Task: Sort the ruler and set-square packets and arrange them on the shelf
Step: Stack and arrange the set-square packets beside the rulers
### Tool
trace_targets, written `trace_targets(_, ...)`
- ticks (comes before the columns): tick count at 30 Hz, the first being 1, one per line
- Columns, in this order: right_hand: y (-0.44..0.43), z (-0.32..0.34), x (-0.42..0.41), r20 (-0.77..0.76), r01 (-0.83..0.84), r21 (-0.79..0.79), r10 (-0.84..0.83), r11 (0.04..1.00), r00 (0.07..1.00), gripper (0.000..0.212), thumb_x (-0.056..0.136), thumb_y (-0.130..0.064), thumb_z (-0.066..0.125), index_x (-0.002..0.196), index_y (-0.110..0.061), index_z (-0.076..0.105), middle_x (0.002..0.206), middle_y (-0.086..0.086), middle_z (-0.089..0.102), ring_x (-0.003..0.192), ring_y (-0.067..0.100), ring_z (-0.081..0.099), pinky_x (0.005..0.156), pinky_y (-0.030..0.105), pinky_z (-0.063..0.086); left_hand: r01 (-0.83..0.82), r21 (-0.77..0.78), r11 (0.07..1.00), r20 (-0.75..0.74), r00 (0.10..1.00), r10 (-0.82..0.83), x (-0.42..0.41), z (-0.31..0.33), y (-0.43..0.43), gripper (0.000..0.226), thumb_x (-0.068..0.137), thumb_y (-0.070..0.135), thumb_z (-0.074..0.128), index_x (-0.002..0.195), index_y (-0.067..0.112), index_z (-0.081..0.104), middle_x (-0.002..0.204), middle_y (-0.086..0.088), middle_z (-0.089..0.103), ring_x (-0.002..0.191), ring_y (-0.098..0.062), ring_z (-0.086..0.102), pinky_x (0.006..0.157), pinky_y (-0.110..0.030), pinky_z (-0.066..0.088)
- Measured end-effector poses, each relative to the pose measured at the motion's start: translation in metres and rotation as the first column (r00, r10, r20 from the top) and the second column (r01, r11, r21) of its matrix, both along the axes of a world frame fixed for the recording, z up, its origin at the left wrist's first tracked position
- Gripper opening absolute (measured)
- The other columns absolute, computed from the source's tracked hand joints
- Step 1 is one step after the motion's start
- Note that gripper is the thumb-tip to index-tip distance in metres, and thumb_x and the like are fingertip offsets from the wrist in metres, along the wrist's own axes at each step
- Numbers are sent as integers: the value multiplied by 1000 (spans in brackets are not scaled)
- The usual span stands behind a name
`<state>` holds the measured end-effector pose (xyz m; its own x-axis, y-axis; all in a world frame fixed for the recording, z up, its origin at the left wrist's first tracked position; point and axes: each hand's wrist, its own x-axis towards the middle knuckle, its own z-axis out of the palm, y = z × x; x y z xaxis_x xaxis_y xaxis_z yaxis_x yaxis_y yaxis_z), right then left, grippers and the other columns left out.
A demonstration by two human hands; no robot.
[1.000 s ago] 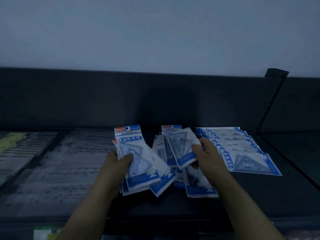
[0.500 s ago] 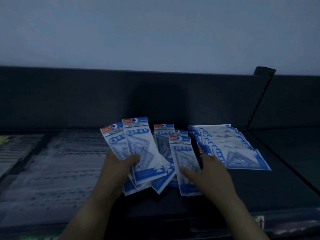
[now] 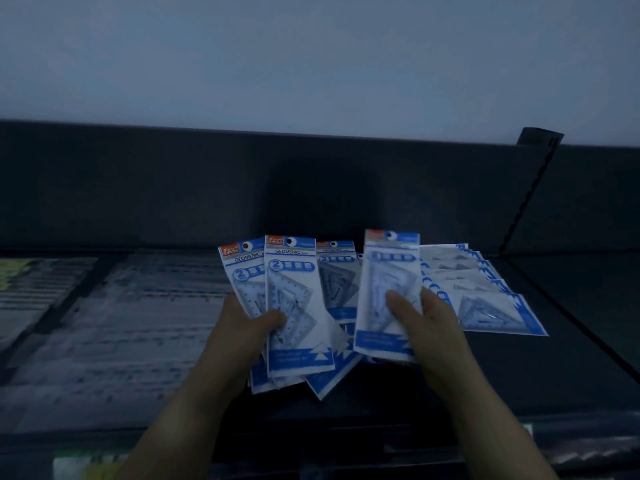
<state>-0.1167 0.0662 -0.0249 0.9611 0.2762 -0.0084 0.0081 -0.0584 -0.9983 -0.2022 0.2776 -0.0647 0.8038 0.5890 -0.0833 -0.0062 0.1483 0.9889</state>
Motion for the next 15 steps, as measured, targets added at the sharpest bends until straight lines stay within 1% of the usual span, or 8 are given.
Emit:
trace_targets(1, 7, 6, -5, -10, -47, 43, 47, 998, 999, 10, 91, -15, 62, 94, -7, 67, 81, 8, 74, 68, 18, 71, 58, 30, 57, 18, -18, 1000, 27, 999, -17, -1, 4, -5, 36, 84, 2, 67, 117, 15, 57, 105, -10, 71, 88, -27, 70, 73, -42, 59)
trace_targets(3, 22, 10, -16, 18, -172, -31, 173, 985, 985, 9, 88, -14, 65, 96, -10, 67, 82, 4, 75, 70, 15, 72, 60, 28, 58, 86, -58, 995, 91, 993, -80, -1, 11, -18, 34, 81, 6, 70, 113, 16, 62, 100, -6, 74, 87, -25, 72, 65, -34, 60)
trace_targets(6, 36, 7, -23, 70, -289, -210, 309, 934, 948, 13, 88, -22, 66, 100, -16, 66, 91, -1, 73, 78, 12, 70, 70, 26, 58, 72, 14, 997, 54, 996, -73, -1, 7, -23, 57, 70, 14, 82, 121, 16, 58, 108, -7, 72, 92, -26, 72, 74, -42, 60)
trace_targets(8, 36, 0, -11, 168, -175, -332, 241, 927, 956, 19, 91, -28, 60, 107, -18, 63, 94, -7, 66, 80, 5, 63, 72, 22, 52, -15, 68, 998, 27, 1000, 13, -6, 6, -14, 57, 71, 13, 82, 122, 17, 57, 108, -6, 72, 91, -24, 72, 76, -45, 59)
trace_targets(10, 34, -9, 9, 300, 28, -505, 145, 863, 943, 31, 90, -38, 60, 113, -18, 60, 100, -3, 59, 87, 10, 57, 73, 25, 46, -68, 66, 996, 18, 998, 67, -11, 6, 0, 51, 76, 11, 79, 121, 15, 58, 106, -7, 72, 88, -24, 71, 72, -42, 59)
trace_targets(11, 36, -12, 19, 329, 80, -568, 137, 819, 934, 35, 86, -44, 62, 109, -17, 59, 102, 0, 59, 90, 15, 56, 70, 27, 45, -89, 62, 994, 23, 996, 87, -13, 7, 6, 46, 78, 8, 76, 120, 13, 59, 103, -8, 72, 84, -22, 72, 65, -37, 59)
trace_targets(13, 47, -17, 32, 327, 118, -677, 154, 726, 932, 52, 77, -58, 65, 106, -16, 57, 108, 7, 58, 98, 22, 56, 73, 31, 48, -132, 53, 990, 39, 991, 130, -18, 9, 15, 39, 79, 3, 73, 115, 8, 60, 96, -8, 72, 73, -19, 71, 51, -27, 55)
trace_targets(15, 62, -17, 39, 291, 139, -779, 156, 612, 944, 74, 69, -66, 66, 118, -12, 53, 118, 11, 52, 110, 28, 52, 86, 36, 48, -145, 42, 989, 41, 989, 143, -21, 10, 18, 38, 79, 1, 73, 114, 7, 60, 97, -9, 71, 73, -19, 70, 47, -23, 53)
